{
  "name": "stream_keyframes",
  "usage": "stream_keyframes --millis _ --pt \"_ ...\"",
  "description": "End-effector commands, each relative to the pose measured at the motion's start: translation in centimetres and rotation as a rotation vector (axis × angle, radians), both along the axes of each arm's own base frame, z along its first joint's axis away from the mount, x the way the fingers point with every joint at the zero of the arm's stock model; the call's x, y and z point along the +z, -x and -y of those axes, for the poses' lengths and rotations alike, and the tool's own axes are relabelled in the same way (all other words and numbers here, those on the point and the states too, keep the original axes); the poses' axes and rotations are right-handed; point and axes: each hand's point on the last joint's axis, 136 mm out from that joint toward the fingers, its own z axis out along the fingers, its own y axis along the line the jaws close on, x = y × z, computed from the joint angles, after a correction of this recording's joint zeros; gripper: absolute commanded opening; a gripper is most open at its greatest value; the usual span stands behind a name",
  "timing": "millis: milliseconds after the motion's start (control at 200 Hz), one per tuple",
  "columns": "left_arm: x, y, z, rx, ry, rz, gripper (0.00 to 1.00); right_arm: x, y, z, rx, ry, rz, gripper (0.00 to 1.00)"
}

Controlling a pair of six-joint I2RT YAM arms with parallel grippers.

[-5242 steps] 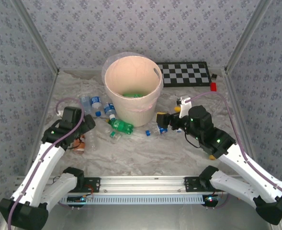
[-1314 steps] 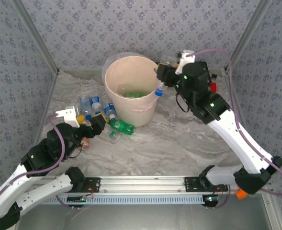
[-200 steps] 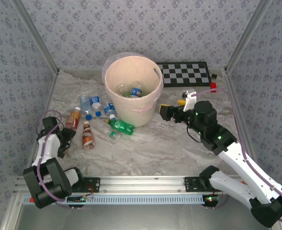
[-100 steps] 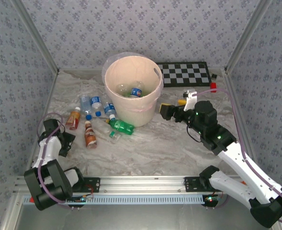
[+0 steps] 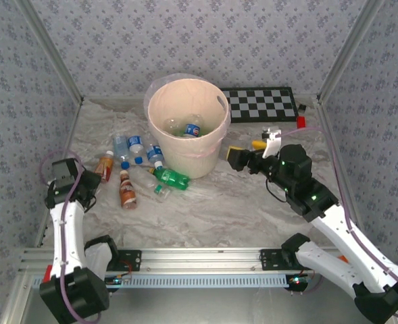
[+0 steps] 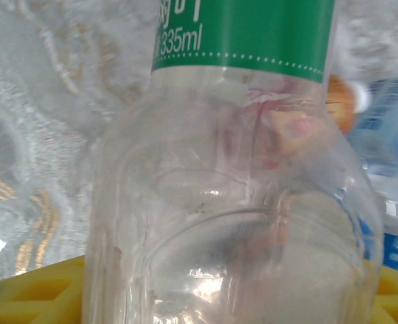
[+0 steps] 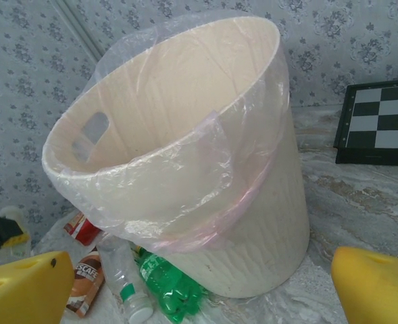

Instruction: Put the plastic bottles in the bin

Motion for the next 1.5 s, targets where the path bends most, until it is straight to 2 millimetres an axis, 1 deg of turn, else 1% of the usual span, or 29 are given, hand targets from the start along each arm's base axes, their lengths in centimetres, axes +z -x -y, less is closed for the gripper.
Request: stream_keyframes --millis 0,50,155,265,380,465,490,530,585,605,650,660,670,760,840,960,1005,1020,1045,1149,1244,1349,1494 --pt "4.3 -1.1 1.4 -0.036 -0.001 0.086 0.62 -0.2 0.8 0.1 0.019 -0.017 -0.011 1.0" --pt "6.1 -1.8 2.1 -0.061 -0.02 0.122 0.62 -0.2 1.0 0.3 0.013 -0.018 -0.012 1.0" --pt "10.1 -3.6 4.2 -0.131 -0.036 0.204 0.63 -0.4 1.3 0.8 0.0 -0.017 -0.018 1.0" --pt "14.2 -5.9 7.1 -0.226 -0.06 0.295 0.65 -0.3 1.6 1.2 -0.016 -0.029 -0.029 0.99" --pt "18.6 -8.0 10.9 -0.343 -0.112 0.386 0.66 0.1 2.1 1.2 -0.012 -0.053 -0.036 1.0" --pt "21.6 -9.4 14.1 -0.431 -0.131 0.446 0.66 0.2 2.3 1.1 -0.008 -0.055 -0.041 1.0" --pt "22.2 -9.8 15.1 -0.455 -0.132 0.454 0.66 0.2 2.4 1.1 -0.01 -0.054 -0.043 1.0" --pt "23.5 -10.4 16.6 -0.49 -0.127 0.482 0.66 0.4 2.5 1.0 -0.011 -0.052 -0.042 1.0" --pt "24.5 -11.4 18.6 -0.529 -0.124 0.497 0.66 0.6 2.6 1.1 -0.016 -0.047 -0.042 1.0" --pt "25.1 -11.7 19.2 -0.54 -0.12 0.511 0.66 0.6 2.7 1.1 -0.016 -0.046 -0.042 1.0" --pt "25.6 -12.2 20.9 -0.575 -0.117 0.517 0.66 0.7 2.9 1.1 -0.021 -0.043 -0.039 1.0" --pt "26.2 -12.6 21.3 -0.579 -0.112 0.542 0.66 0.8 2.9 1.1 -0.02 -0.044 -0.037 1.0" --pt "26.4 -12.8 21.6 -0.584 -0.111 0.55 0.66 0.8 2.9 1.1 -0.021 -0.043 -0.038 1.0" --pt "27.2 -14.4 24.3 -0.624 -0.086 0.573 0.66 1.1 3.2 1.1 -0.024 -0.04 -0.036 1.0" --pt "27.1 -15.9 26.6 -0.658 -0.063 0.569 0.66 1.4 3.4 1.2 -0.031 -0.035 -0.034 1.0" --pt "27.8 -17.4 30.3 -0.707 -0.047 0.589 0.66 1.8 3.6 1.4 -0.039 -0.025 -0.029 1.0" --pt "27.8 -17.9 31.7 -0.729 -0.035 0.593 0.66 1.9 3.7 1.5 -0.04 -0.02 -0.027 1.0" --pt "27.3 -18.2 32.2 -0.735 -0.034 0.583 0.66 1.9 3.7 1.5 -0.041 -0.02 -0.027 1.0" --pt "27.9 -18.4 32.8 -0.74 -0.024 0.597 0.66 2.0 3.7 1.5 -0.042 -0.017 -0.026 1.0" --pt "26.9 -19.3 35.6 -0.774 0.0 0.572 0.66 2.3 3.9 1.7 -0.047 -0.008 -0.023 1.0" --pt "25.8 -20.0 37.2 -0.793 0.005 0.544 0.66 2.4 4.0 1.9 -0.052 0.002 -0.023 1.0" --pt "24.7 -20.4 38.4 -0.805 0.019 0.519 0.66 2.6 4.1 2.0 -0.058 0.005 -0.018 1.0" --pt "24.3 -20.3 38.6 -0.802 0.014 0.506 0.67 2.6 3.9 1.9 -0.058 0.006 -0.017 1.0"
